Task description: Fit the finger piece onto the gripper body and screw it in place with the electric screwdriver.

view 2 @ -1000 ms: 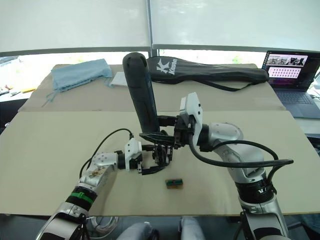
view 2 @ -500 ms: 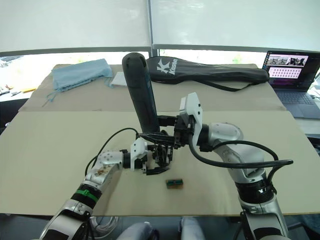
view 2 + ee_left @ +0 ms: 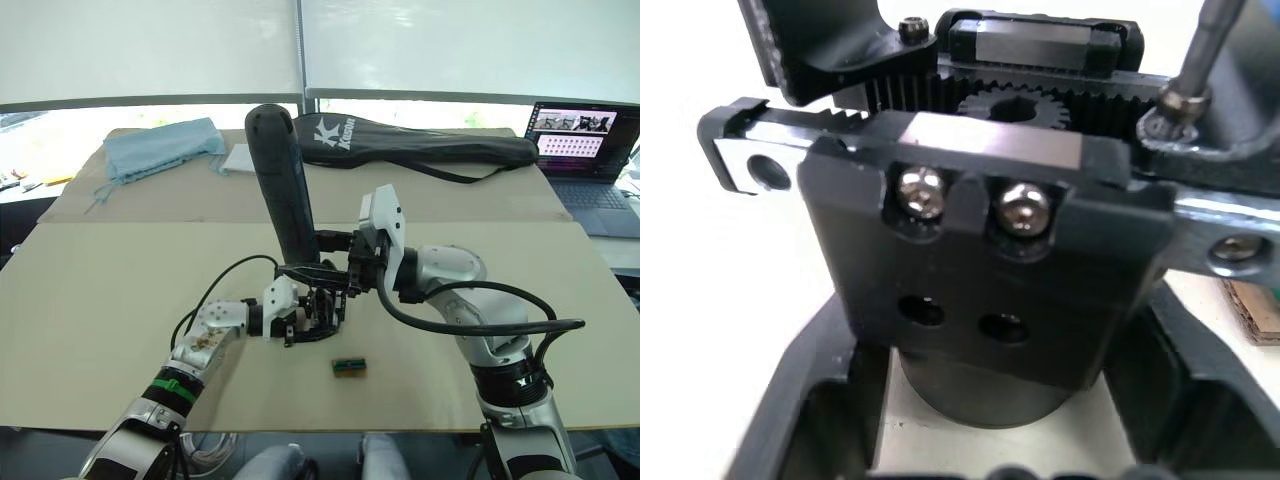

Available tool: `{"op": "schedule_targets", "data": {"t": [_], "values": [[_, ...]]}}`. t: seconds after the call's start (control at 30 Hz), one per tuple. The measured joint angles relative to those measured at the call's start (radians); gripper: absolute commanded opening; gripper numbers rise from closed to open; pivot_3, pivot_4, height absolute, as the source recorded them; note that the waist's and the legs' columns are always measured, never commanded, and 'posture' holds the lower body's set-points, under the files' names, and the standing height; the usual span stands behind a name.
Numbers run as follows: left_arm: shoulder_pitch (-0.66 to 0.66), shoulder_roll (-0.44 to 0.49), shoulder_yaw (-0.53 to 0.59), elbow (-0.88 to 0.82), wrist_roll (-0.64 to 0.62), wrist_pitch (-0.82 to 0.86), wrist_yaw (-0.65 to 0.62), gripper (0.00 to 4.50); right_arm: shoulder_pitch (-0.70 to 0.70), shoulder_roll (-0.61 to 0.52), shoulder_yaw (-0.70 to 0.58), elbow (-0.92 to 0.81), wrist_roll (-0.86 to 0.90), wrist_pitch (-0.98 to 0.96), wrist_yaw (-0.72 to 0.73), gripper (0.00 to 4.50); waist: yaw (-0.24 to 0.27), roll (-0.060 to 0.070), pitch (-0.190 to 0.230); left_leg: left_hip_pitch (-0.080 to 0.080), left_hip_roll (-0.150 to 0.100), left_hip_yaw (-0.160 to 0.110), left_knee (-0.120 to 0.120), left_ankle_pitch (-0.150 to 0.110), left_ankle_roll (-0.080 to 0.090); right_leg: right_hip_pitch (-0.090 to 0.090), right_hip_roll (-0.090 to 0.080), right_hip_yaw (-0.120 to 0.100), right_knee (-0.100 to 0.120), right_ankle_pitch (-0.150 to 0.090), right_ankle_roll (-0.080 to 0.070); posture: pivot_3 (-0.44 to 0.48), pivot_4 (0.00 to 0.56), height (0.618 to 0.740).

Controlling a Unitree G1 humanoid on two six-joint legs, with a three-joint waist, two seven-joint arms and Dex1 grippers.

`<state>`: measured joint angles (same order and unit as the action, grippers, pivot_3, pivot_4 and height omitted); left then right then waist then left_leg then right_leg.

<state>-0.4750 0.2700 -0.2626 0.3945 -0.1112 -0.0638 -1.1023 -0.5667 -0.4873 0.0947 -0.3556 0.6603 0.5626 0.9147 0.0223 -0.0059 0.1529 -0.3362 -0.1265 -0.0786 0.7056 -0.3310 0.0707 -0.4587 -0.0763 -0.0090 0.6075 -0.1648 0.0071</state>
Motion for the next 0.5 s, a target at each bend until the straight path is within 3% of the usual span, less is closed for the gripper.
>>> {"op": "schedule_targets", "data": {"t": [0.5], "values": [[0.000, 0.002, -0.010, -0.004, 0.003, 0.009, 0.010, 2.34, 0.038, -0.001, 0.000, -0.004, -0.019, -0.043, 0.006, 1.90, 0.002, 0.000, -0.003, 0.001, 0.000, 0.000, 0.000, 0.000, 0.000, 0.001, 0.000, 0.000, 0.000, 0.000, 0.000, 0.000, 0.150, 0.740]]}}
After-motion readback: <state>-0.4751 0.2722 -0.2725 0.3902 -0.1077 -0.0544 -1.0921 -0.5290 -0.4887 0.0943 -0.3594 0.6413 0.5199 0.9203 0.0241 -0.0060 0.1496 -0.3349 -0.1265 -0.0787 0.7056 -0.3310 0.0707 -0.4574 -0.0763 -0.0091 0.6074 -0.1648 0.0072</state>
